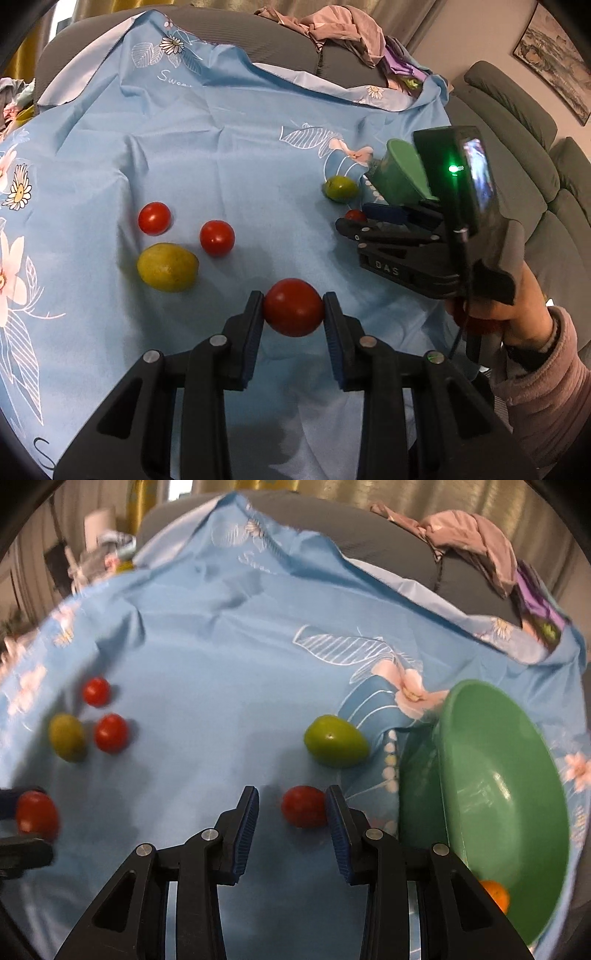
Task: Organize fruits
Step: 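Grasp a red cherry tomato with the left tool while the right tool grasps another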
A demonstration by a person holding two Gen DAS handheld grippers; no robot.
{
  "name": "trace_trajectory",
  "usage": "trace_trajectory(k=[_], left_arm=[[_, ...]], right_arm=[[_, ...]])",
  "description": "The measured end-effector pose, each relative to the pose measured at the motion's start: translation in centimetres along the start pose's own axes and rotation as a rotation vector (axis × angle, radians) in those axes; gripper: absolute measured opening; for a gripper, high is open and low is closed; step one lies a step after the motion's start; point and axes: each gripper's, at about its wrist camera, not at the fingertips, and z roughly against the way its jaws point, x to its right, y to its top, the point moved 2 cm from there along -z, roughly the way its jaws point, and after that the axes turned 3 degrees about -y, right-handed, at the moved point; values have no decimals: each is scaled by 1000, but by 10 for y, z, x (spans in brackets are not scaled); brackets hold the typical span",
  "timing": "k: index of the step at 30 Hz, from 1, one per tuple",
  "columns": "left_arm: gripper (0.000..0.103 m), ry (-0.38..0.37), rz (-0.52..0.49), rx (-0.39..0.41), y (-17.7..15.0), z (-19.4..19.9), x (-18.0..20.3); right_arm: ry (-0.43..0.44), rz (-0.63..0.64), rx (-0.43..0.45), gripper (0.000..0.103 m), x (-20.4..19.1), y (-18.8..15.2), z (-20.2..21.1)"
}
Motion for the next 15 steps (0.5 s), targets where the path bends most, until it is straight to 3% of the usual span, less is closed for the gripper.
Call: trace_trajectory(k=[2,15], left_arm=[[32,-7,1,1,0,0,-1],[32,-12,9,-3,-3,1,-6]], right_arm=[[32,-4,-63,37,2,-1,-8],[140,-101,-47,32,4,-5,-7]])
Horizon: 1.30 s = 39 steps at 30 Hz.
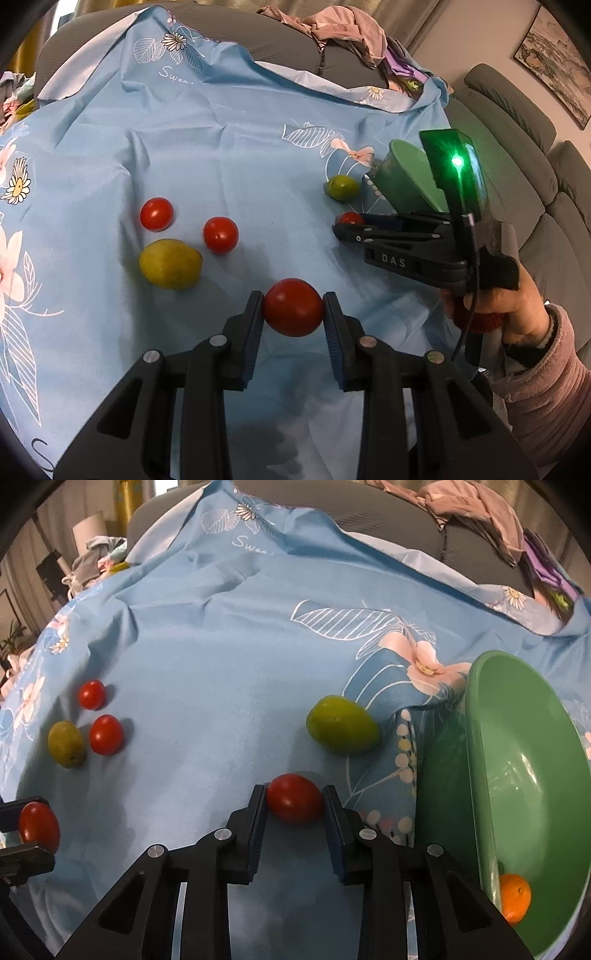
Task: Organize fruits
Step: 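Grasp a red cherry tomato with the left tool while the right tool grasps another, then lower both red cherry tomatoes into the green bowl and open both tools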
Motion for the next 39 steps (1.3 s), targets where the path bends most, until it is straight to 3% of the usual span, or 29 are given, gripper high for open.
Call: trace_trajectory(k=[15,39], left_arm=[[32,44,-14,1,-3,12,11],[32,102,-136,35,11,29,73]], right_arm=[[104,-35,151,32,-14,-26,75],[127,-125,316,32,14,-52,142]])
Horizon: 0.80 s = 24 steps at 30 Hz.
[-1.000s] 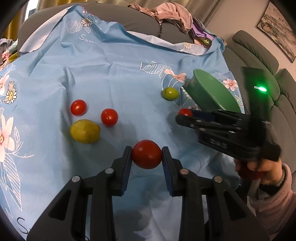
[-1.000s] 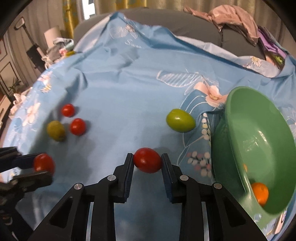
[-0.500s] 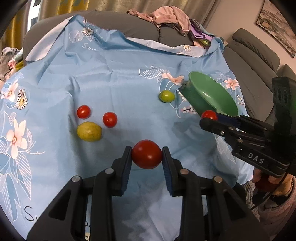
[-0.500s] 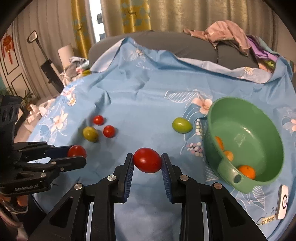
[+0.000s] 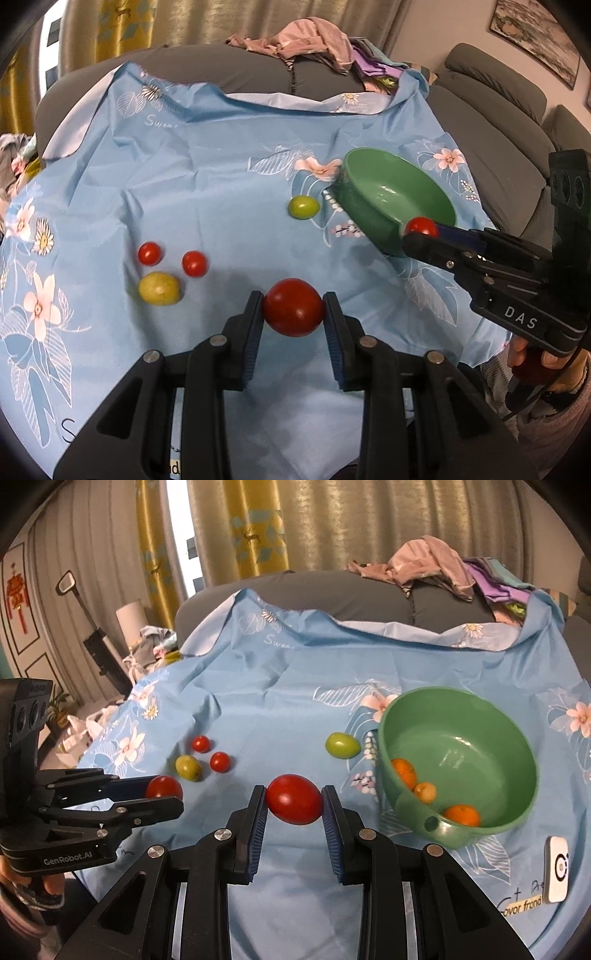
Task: Organize fruits
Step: 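Lower both red cherry tomatoes into the green bowl and open both tools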
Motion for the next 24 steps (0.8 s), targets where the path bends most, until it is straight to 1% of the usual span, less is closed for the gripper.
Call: trace_trajectory(k=[9,24], left_arm=[[32,-23,-105,6,23,-12,37],[32,-85,-235,-1,77,-57,92]], right_arm=[[-22,-53,19,32,27,-4,7],[-99,-152,57,32,85,-2,11]])
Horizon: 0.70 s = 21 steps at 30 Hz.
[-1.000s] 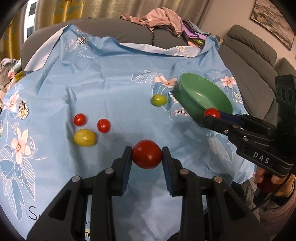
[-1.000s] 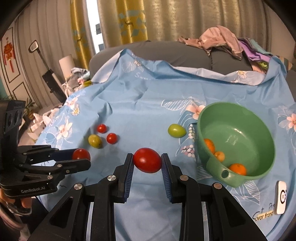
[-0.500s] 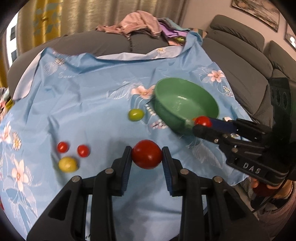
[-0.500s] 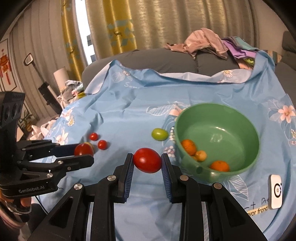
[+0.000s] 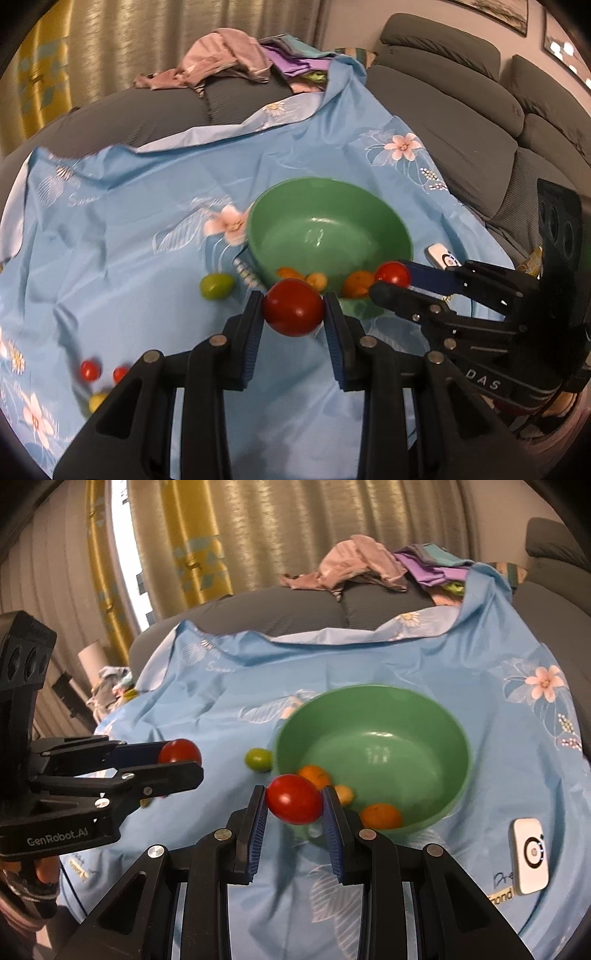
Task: Organize fruits
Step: 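Lower both red cherry tomatoes into the green bowl and open both tools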
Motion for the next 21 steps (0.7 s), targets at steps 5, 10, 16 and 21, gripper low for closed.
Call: trace_trajectory(k=[5,10,16,21], left_arm=[[32,-18,-29,-8,15,-19,9],[32,-20,-60,-29,26,-40,15],[32,-20,-70,-62,32,-64,13],[32,-10,-63,-100,28,-83,9]], right_arm=[[-27,-18,15,32,15,6,-2],[-47,-38,15,32,29,8,-9],[-65,-60,2,32,43,8,-20],[-76,-65,-13,32,49,8,-30]])
